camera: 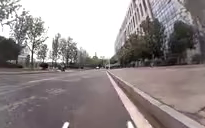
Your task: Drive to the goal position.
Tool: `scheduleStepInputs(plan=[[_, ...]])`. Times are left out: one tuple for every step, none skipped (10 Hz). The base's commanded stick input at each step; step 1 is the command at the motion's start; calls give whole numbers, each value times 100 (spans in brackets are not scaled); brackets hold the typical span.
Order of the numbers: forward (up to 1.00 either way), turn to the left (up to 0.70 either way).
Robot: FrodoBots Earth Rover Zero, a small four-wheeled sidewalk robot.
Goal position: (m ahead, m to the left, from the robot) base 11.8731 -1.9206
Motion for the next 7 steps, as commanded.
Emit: scheduleStepInputs(plan=[[60,0],[60,0],[60,0],[60,0],[60,0],[60,0],[60,0]])
